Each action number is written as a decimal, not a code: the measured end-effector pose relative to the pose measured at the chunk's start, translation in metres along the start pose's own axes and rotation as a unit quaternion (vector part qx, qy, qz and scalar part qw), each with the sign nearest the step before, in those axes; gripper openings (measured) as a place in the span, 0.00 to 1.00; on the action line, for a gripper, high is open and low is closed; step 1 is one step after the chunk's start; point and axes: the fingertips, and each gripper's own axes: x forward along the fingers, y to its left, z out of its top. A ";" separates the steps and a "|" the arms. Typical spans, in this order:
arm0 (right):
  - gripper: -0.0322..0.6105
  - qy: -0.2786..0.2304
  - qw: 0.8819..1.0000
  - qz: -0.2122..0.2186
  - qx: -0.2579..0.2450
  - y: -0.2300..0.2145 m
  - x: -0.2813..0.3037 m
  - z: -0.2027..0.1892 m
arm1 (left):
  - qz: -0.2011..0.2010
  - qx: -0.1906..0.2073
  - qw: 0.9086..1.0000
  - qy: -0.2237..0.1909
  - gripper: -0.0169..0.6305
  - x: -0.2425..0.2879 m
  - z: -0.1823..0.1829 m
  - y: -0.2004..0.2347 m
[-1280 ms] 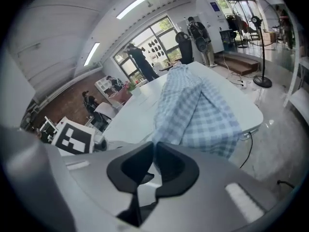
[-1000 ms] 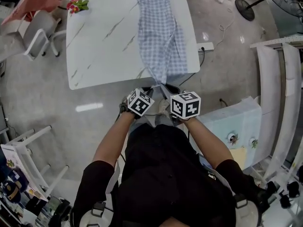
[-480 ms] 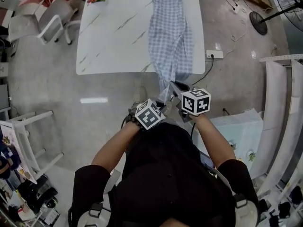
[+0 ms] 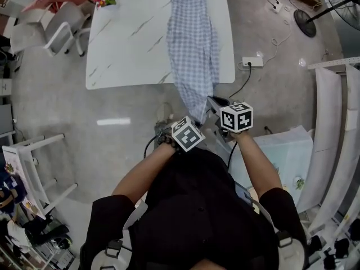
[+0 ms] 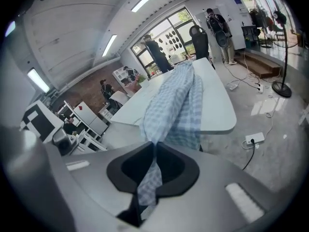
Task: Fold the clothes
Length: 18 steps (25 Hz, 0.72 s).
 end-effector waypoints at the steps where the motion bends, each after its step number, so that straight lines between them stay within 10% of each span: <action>1: 0.10 0.002 1.000 -0.004 -0.002 -0.005 -0.003 -0.002 | -0.004 -0.005 1.000 0.000 0.07 0.004 0.002 -0.003; 6: 0.10 0.019 0.999 -0.028 0.012 -0.030 -0.008 -0.021 | -0.037 -0.026 0.999 0.001 0.24 0.020 0.008 -0.021; 18: 0.20 0.037 0.996 -0.081 -0.007 -0.051 -0.003 -0.032 | 0.014 -0.073 0.996 -0.053 0.25 -0.001 0.020 0.024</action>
